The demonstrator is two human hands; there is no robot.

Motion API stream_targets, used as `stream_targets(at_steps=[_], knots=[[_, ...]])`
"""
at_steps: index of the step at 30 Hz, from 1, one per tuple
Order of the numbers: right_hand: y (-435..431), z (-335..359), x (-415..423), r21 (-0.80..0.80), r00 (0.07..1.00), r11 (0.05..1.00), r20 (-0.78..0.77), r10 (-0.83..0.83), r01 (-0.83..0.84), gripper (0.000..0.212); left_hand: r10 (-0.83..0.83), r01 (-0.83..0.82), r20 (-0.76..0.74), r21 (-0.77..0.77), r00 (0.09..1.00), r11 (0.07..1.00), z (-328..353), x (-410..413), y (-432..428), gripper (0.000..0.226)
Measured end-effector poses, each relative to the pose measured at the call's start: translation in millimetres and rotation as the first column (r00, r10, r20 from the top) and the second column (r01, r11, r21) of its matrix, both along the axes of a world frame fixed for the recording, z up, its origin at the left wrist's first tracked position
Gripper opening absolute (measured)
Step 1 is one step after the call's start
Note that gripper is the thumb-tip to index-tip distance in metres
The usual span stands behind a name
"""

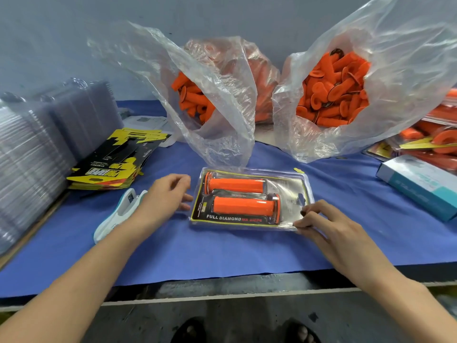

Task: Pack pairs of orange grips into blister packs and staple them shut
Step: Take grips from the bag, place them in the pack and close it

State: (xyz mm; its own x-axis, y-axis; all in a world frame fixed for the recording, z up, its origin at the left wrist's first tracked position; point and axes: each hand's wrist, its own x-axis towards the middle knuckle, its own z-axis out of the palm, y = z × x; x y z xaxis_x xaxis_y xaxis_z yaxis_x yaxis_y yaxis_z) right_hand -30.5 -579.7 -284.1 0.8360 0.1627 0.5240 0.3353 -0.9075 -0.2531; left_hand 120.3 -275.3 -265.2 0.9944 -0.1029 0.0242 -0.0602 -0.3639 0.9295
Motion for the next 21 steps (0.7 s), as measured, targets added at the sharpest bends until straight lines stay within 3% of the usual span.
stream_targets(at_steps=[3, 7, 17, 21], knots=[[-4, 1, 1, 0.04, 0.999, 0.999, -0.048, 0.012, -0.01, 0.009, -0.125, 0.104, -0.257, -0.095, 0.958, 0.99, 5, 15, -10, 0.034], [-8, 2, 5, 0.089, 0.997, 0.996, -0.068, 0.028, -0.022, 0.017, -0.221, 0.17, -0.389, -0.163, 0.894, 0.972, 7, 27, -13, 0.033], [-13, 0, 8, 0.098, 0.996, 0.995, -0.086, -0.027, 0.036, 0.007, -0.308, 0.22, -0.445, -0.239, 0.841, 0.946, 4, 26, -8, 0.031], [-8, 7, 8, -0.027, 0.995, 0.995, -0.031, -0.093, 0.092, 0.003, -0.31, 0.214, -0.456, -0.249, 0.834, 0.944, 5, 21, -8, 0.035]])
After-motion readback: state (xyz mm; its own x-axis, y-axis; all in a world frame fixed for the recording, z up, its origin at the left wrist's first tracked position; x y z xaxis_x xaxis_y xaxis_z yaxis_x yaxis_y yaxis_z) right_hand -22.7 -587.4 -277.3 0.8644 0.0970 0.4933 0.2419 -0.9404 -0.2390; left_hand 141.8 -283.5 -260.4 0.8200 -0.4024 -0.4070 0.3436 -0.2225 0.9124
